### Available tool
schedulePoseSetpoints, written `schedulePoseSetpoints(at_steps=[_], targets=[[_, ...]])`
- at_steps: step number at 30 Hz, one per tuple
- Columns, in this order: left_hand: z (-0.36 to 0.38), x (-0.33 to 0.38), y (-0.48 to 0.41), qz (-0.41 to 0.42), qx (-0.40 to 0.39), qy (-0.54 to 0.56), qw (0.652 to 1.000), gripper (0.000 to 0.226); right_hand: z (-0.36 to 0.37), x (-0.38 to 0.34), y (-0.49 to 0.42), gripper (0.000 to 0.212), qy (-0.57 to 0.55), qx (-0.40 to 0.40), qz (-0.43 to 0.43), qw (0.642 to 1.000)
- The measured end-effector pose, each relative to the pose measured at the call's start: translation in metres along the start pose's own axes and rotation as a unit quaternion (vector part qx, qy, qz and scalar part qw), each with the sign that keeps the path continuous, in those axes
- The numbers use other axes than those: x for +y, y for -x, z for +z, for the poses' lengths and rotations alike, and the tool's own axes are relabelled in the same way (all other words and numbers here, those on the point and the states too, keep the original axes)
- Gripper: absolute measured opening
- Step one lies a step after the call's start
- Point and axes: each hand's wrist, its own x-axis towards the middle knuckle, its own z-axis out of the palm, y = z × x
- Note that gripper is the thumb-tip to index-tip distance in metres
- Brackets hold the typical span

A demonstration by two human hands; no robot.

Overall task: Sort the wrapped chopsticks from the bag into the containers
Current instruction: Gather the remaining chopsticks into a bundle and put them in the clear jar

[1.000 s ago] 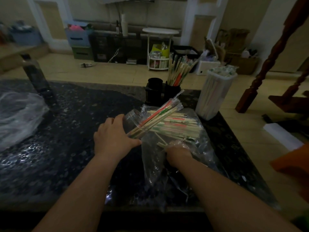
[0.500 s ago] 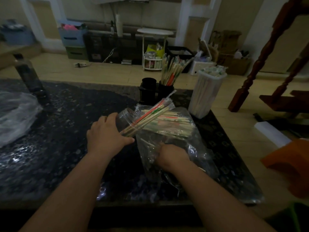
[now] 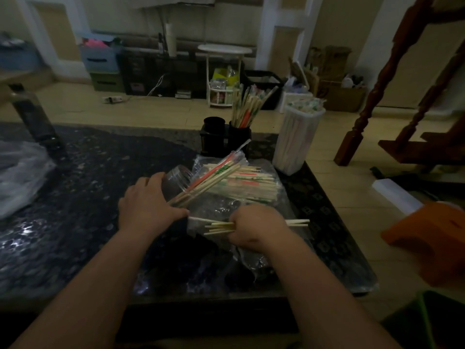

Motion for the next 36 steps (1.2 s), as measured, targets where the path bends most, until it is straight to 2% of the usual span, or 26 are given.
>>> schedulePoseSetpoints(at_steps=[4, 7, 9, 11, 14, 16, 19, 23, 26, 29, 31, 33, 36], targets=[[0.001, -0.001, 0.0, -0.006, 0.009, -0.002, 1.0, 0.102, -0.025, -0.004, 0.009, 0.027, 0.032, 0.056, -0.033, 0.997], [0.0, 0.0, -0.001, -0.003, 0.001, 0.004, 1.0, 0.102, -0.042, -0.003, 0.013, 0.025, 0.046, 0.139, -0.061, 0.987], [0.0, 0.002, 0.0, -0.002, -0.007, 0.011, 1.0, 0.102, -0.044, -0.003, 0.013, 0.032, 0.035, 0.198, -0.073, 0.977], [0.0, 0.003, 0.0, -0.004, -0.011, 0.012, 1.0, 0.102, -0.032, -0.001, 0.004, 0.039, 0.012, 0.304, -0.086, 0.949], [0.003, 0.003, 0.0, -0.007, -0.009, 0.001, 1.0, 0.101, -0.014, 0.004, -0.011, 0.037, -0.06, 0.449, -0.124, 0.883], [0.004, 0.004, -0.001, -0.011, 0.003, -0.01, 1.0, 0.098, -0.006, 0.006, -0.017, 0.038, -0.071, 0.506, -0.136, 0.849], [0.006, 0.005, -0.001, -0.018, 0.007, -0.022, 1.0, 0.096, -0.008, 0.005, -0.018, 0.043, -0.056, 0.558, -0.101, 0.822], [0.006, 0.004, 0.0, -0.025, 0.001, -0.029, 0.999, 0.098, -0.011, 0.004, -0.019, 0.032, -0.121, 0.551, -0.121, 0.817], [0.005, 0.003, 0.0, -0.022, 0.006, -0.049, 0.999, 0.096, -0.009, -0.001, -0.02, 0.041, -0.264, 0.524, -0.063, 0.807], [0.007, 0.004, 0.0, -0.024, 0.026, -0.086, 0.996, 0.097, -0.01, -0.002, -0.023, 0.055, -0.428, 0.498, 0.011, 0.754], [0.009, 0.003, 0.0, -0.024, 0.032, -0.091, 0.995, 0.098, -0.015, -0.004, -0.023, 0.057, -0.516, 0.48, 0.03, 0.709], [0.01, 0.003, -0.001, -0.025, 0.038, -0.094, 0.995, 0.097, -0.018, -0.007, -0.023, 0.054, -0.579, 0.463, 0.034, 0.671], [0.011, 0.004, 0.0, -0.025, 0.053, -0.117, 0.991, 0.093, -0.019, -0.007, -0.024, 0.044, -0.625, 0.444, 0.054, 0.64]])
